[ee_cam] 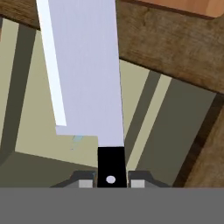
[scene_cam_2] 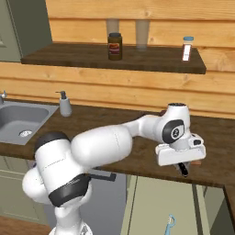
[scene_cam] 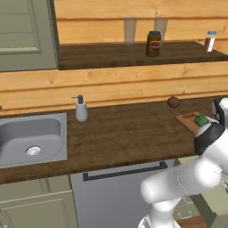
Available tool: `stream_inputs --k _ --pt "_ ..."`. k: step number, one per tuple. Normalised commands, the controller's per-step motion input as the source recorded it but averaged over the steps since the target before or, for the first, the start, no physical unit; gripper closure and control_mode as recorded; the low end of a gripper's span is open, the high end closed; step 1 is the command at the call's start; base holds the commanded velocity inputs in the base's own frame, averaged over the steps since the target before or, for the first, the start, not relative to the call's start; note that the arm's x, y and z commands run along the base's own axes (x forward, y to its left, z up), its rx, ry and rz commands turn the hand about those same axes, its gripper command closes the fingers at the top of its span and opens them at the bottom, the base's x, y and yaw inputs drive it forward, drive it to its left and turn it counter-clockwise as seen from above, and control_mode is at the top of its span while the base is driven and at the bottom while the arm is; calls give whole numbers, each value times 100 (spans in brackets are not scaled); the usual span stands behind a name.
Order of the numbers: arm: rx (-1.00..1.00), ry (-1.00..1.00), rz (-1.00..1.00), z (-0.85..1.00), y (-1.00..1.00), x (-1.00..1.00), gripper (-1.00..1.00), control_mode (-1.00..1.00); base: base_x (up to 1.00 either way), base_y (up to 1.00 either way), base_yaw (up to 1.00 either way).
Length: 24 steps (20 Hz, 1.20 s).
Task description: Place the appropriate cutting tool for cutting the broccoli skin on the cutting board.
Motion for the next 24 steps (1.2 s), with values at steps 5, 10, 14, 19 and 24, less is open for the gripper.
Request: stream_inputs --k 5,10,14,19,24 --pt "0 1 2 -7 -2 91 100 -100 0 0 0" --pt "1 0 0 -8 0 83 100 -100 0 0 0" --pt "5 0 0 -2 -5 74 100 -100 0 0 0" --pt "5 0 0 -20 -6 65 100 -100 0 0 0" --pt "4 0 1 -31 -3 43 100 -100 0 0 0"
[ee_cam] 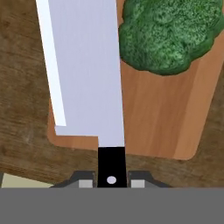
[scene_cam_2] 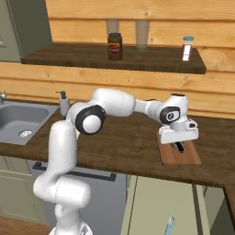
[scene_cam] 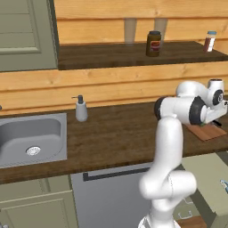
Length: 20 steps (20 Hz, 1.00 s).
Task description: Place the appropriate cutting tool for cutting the broccoli skin on the cutting board.
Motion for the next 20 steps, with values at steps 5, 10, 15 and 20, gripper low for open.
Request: stream_inputs --k 5,10,15,20 --pt "1 8 1 -52 1 39 100 -100 0 0 0" --pt "-1 6 1 -93 33 11 100 -100 0 0 0" --pt "0 4 1 -71 28 14 100 -100 0 0 0" --pt "0 1 1 -33 14 7 -100 -100 0 0 0"
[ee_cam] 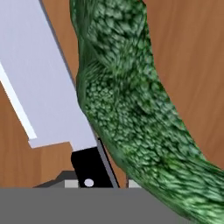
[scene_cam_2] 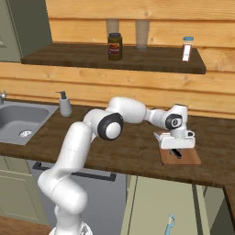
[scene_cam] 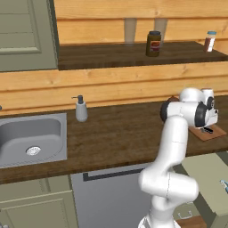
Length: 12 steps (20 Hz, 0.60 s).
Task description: Place the appropriate cutting tool for cutting the broccoli skin on the cutting board.
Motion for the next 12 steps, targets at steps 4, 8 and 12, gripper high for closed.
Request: stream_inputs --k 4,8,12 --pt "0 6 0 4 15 -13 -100 -100 0 0 0" --pt "0 0 0 43 31 -44 -100 -100 0 0 0" --pt "0 0 0 54 40 -56 -100 -100 0 0 0"
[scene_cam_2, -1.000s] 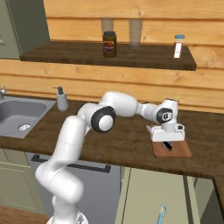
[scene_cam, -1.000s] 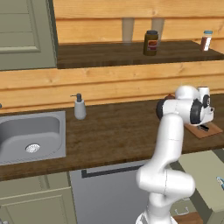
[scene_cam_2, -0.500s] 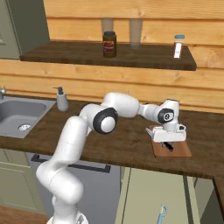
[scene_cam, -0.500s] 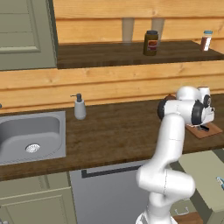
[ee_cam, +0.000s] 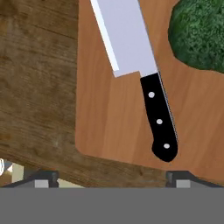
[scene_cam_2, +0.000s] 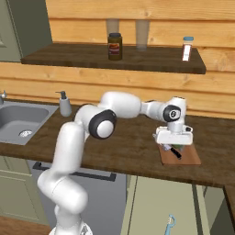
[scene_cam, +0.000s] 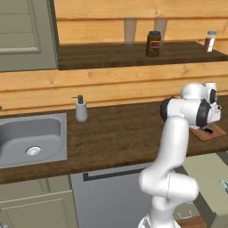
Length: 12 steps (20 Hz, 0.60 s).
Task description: Place the appropriate cutting tool for cutting the broccoli skin on the cutting board.
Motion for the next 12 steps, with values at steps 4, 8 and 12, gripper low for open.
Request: stream_inputs --k 4,8,12 --pt "-3 0 0 10 58 -50 -100 -100 0 0 0" --pt "-8 0 0 23 55 -59 -100 -100 0 0 0" --pt "-10 0 0 17 53 -49 -100 -100 0 0 0"
